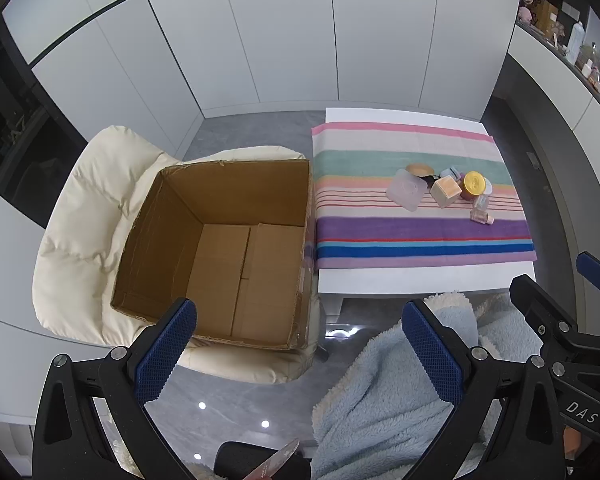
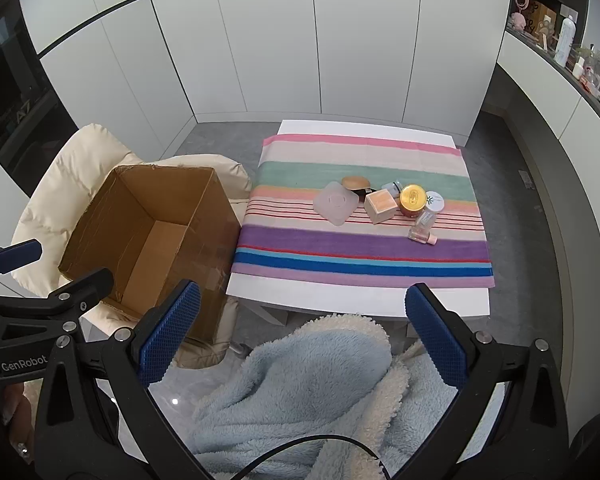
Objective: Organize objects
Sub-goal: 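Move both tools from the box toward the cosmetics on the striped cloth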
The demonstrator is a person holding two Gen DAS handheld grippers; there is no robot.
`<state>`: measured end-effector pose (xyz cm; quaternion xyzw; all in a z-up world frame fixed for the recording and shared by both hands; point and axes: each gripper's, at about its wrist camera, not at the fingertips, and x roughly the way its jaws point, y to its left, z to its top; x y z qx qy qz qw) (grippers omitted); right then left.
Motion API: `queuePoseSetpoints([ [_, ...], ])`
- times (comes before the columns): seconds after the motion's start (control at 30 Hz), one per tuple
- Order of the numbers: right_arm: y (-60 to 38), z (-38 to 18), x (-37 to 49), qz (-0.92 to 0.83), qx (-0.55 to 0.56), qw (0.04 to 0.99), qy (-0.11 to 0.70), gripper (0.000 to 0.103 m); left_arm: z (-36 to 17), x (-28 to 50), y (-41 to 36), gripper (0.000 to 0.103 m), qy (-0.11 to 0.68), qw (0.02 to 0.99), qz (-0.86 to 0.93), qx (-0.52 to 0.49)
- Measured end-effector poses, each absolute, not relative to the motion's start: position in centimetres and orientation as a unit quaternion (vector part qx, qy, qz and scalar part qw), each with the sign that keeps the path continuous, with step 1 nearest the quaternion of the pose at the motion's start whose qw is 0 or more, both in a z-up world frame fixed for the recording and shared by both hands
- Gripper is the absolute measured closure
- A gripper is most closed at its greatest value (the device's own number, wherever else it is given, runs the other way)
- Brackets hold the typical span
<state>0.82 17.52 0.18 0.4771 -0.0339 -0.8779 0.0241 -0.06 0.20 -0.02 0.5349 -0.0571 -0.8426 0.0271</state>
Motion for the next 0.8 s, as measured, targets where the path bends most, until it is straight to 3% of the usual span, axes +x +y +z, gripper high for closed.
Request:
queuePoseSetpoints([
  [0.8, 17.24, -0.28, 0.8, -0.876, 0.479, 0.028, -0.038, 0.0, -0.43, 0.22, 0.54, 0.0, -0.054, 0.025, -0.841, 0.538],
])
